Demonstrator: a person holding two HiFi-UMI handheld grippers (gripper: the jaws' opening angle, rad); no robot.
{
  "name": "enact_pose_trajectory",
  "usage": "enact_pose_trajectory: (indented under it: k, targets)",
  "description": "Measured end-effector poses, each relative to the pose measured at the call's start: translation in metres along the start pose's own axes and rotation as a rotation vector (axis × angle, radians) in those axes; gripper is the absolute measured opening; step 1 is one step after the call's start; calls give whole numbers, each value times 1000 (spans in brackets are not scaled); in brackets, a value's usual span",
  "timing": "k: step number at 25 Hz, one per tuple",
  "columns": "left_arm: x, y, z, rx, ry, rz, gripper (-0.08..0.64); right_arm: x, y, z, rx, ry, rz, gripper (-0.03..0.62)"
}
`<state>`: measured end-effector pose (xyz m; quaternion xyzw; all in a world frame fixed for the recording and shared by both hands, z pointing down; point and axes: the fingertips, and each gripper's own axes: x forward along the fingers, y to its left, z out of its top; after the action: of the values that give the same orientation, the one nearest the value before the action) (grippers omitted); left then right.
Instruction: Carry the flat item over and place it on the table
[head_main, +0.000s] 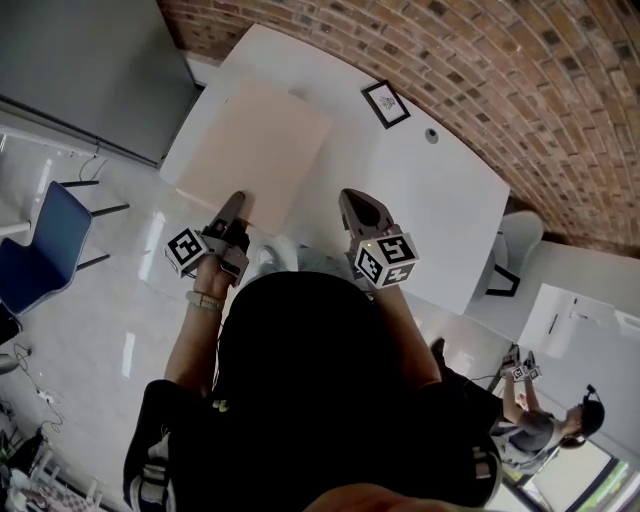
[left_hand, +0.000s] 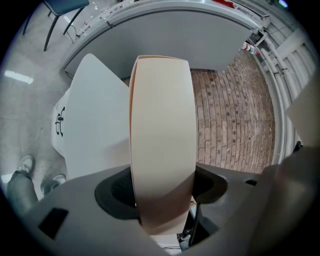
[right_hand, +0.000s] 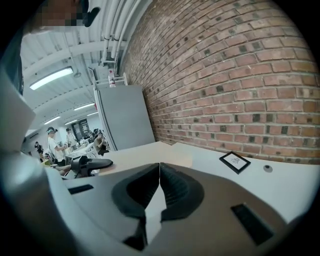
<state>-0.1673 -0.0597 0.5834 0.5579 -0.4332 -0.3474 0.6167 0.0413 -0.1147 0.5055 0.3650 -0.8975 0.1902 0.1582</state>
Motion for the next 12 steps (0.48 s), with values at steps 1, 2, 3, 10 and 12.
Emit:
enact_pose_trajectory:
  k: [1,2,3,10,12]
  targets:
    - [6,1,-2,-2,11,7,284,-1,-6,0,6,2,-7,12]
    - [12,3,-4,-5,21,14,284,-2,-11,-1,10,5,-13,12]
    - [18,5,-6,-5,31,22,284,-4,-16,-1,12,7,-21,12]
    - [61,22,-19,-9,91,73,284,-14,-53,-8,48,22,-75,12]
    - [72,26,-22,-9,104,88,284,-15,-62,-9,57,24,-87,12]
